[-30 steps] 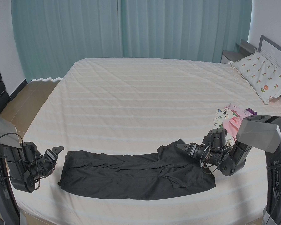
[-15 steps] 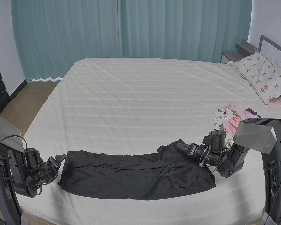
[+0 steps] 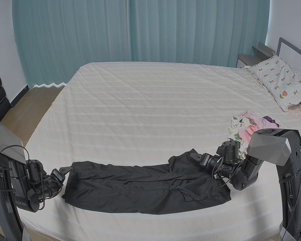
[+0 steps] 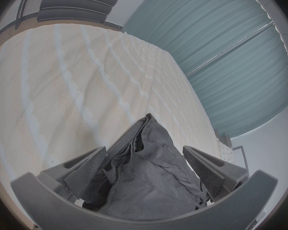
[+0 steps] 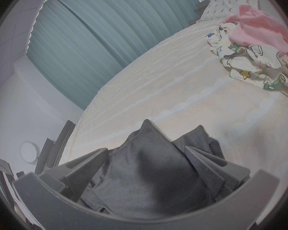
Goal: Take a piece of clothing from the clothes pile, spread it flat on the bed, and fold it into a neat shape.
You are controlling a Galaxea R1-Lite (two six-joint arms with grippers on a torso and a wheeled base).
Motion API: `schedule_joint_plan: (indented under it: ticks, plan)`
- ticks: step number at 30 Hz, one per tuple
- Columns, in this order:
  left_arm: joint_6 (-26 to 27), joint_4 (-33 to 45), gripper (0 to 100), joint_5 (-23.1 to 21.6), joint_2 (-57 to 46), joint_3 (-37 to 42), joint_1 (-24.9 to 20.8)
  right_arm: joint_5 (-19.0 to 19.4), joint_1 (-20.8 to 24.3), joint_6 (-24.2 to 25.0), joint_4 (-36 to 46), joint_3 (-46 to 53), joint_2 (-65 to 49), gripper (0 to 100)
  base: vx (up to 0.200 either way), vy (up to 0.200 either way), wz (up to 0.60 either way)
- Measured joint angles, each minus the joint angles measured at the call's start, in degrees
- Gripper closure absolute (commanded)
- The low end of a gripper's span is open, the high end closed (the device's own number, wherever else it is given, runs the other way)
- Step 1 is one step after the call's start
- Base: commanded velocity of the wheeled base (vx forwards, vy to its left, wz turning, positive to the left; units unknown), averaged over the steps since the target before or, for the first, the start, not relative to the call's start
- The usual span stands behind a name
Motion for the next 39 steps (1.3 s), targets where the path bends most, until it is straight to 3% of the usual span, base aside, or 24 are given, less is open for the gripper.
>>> schedule_joint_plan:
  ticks: [4, 5, 25, 34, 35, 39]
  plan:
    - [0.06, 0.02, 0, -0.02, 0.0, 0.2, -0.05, -0.05, 0.1, -0.17, 0.2, 0.06, 0.41, 0, 0.0, 0.0, 0.0]
    - [0.06, 0.02, 0, -0.02, 0.0, 0.22, -0.05, -0.05, 0.13, -0.22, 0.3, 0.09, 0.5, 100, 0.0, 0.0, 0.0]
    - [0.06, 0.02, 0, -0.24, 0.17, 0.17, -0.05, -0.73, -0.2, -1.4, 1.43, 10.03, -5.1, 100, 0.0, 0.0, 0.0]
    - [0.13, 0.02, 0, -0.22, 0.27, 0.11, -0.05, -0.67, 0.27, -2.49, -4.23, 17.24, -7.45, 100, 0.0, 0.0, 0.0]
    - [0.13, 0.02, 0, -0.2, 0.27, 0.11, -0.05, -0.68, 0.32, -2.68, -5.28, 18.03, -7.33, 0, 0.0, 0.0, 0.0]
    - [0.13, 0.02, 0, -0.07, 0.28, 0.11, 0.0, -0.67, 0.46, -2.95, -7.19, 21.09, -6.97, 0, 0.0, 0.0, 0.0]
